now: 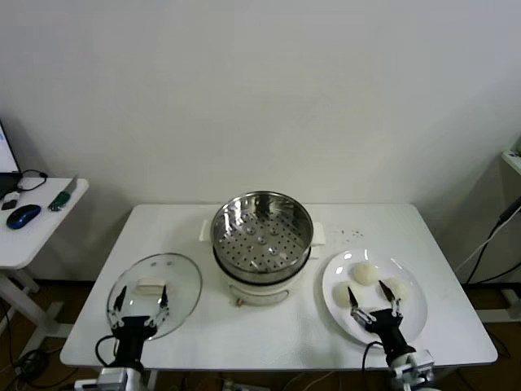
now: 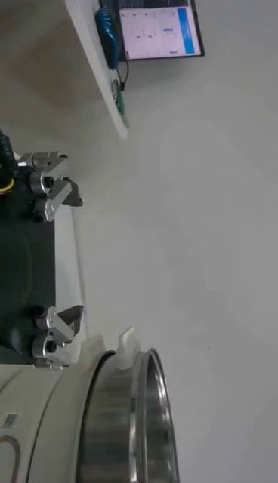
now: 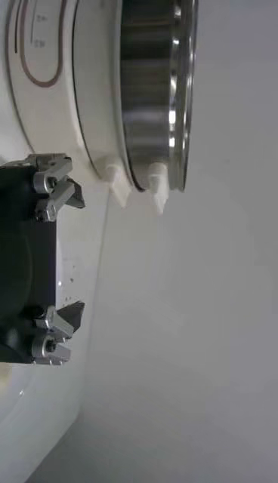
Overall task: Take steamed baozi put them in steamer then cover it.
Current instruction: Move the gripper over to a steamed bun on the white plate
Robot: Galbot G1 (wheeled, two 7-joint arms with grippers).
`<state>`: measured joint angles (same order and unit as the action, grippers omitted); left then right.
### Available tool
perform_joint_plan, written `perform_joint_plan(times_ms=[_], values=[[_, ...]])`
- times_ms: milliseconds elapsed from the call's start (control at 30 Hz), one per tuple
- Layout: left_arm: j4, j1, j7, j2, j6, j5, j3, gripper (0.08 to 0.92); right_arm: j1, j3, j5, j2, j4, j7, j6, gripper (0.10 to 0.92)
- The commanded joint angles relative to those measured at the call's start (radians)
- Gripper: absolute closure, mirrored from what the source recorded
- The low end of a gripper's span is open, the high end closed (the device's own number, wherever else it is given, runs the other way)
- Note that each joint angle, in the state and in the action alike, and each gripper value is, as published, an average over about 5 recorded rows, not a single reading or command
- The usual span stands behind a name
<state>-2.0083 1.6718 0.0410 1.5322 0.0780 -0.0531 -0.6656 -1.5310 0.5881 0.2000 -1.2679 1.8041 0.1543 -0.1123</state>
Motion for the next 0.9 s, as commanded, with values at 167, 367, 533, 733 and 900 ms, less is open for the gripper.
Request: perform_joint_plan(times_ms=[167,367,533,733,900], values=[[-0.010,0.004,0.009,0.000,0.006,-0.009,0.002,0.177,0.150,0.007,-0.018,0.285,-0.002,0.194,0.281,0.203],[-0.020,0.016,0.006,-0.006,0.015,-0.017,0.007,0.177,0.304,-0.058,-0.063,0.610,-0.117,0.544,0.361,0.203],[-0.016,0.019,0.006,-0.014,0.019,-0.017,0.008,0.177,0.552,-0.263,-0.115,0.787,-0.247,0.790,0.321,0.203],[-0.023,0.023,0.006,-0.024,0.007,-0.001,0.003,0.177,1.075,-0.725,-0.167,0.858,-0.423,0.945,0.251,0.203],[-0.036,0.010,0.007,-0.016,-0.018,0.007,0.005,0.177,1.450,-1.141,-0.195,0.819,-0.535,0.989,0.241,0.203]])
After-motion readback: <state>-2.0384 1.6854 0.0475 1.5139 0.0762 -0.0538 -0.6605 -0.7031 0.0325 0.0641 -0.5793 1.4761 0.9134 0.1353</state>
